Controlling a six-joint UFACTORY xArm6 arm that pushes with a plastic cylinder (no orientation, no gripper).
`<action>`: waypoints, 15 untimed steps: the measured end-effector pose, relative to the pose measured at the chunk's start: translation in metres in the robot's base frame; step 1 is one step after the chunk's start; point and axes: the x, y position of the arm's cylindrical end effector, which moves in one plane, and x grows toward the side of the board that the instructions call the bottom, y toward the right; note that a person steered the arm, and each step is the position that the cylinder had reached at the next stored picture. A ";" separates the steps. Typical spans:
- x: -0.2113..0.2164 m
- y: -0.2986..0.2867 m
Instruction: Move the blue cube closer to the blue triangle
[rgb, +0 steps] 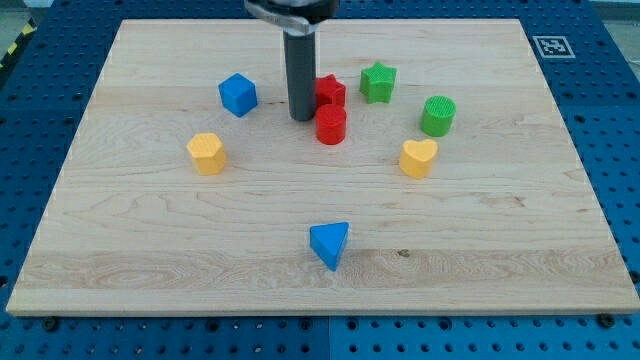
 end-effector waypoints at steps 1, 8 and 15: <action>-0.037 0.000; -0.027 -0.056; 0.082 -0.071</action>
